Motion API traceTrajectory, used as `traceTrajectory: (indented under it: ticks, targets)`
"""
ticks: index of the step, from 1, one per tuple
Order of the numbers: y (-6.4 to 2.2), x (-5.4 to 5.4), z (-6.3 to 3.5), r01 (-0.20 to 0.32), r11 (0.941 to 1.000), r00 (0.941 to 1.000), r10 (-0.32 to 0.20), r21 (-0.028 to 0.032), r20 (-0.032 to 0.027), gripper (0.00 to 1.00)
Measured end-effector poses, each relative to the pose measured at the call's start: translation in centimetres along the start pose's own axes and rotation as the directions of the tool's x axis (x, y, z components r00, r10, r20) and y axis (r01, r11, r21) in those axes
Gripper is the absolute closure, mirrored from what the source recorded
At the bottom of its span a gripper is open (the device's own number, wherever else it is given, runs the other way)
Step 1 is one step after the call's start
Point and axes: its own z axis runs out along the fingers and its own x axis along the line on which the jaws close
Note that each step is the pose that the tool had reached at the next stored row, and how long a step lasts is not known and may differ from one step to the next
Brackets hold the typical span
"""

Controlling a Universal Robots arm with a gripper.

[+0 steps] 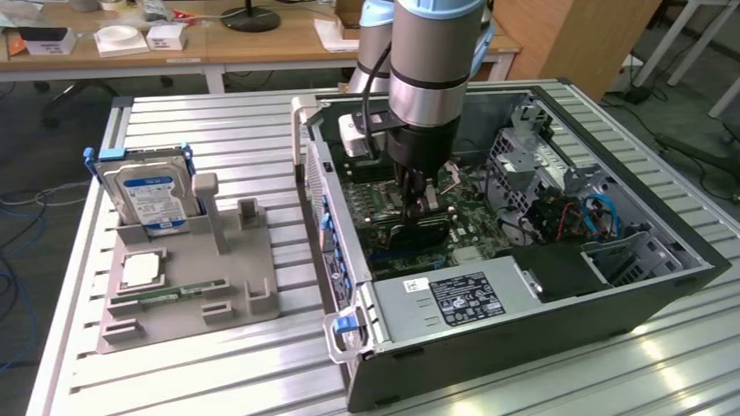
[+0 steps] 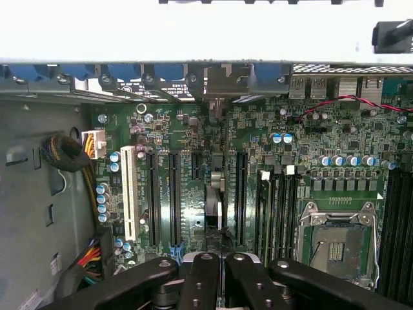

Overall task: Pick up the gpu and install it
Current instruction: 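Press down on the gpu until it lock into place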

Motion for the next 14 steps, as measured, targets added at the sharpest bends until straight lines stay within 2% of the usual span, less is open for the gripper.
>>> traceTrajectory:
  ticks: [8,11,12,14]
  targets:
    - [0.07,0.0,-0.25,-0.001,1.0,1.0,0.001,-0.0005,-0.0001,0.9]
    - [0.34,0.01,-0.47,-0.001,1.0,1.0,0.001,-0.0005,-0.0001,0.9]
    - [0.36,0.01,-0.57,-0.001,1.0,1.0,0.001,-0.0012,-0.0003,0.9]
    - [0.35,0.01,-0.71,-0.001,1.0,1.0,0.001,-0.007,-0.0002,0.9]
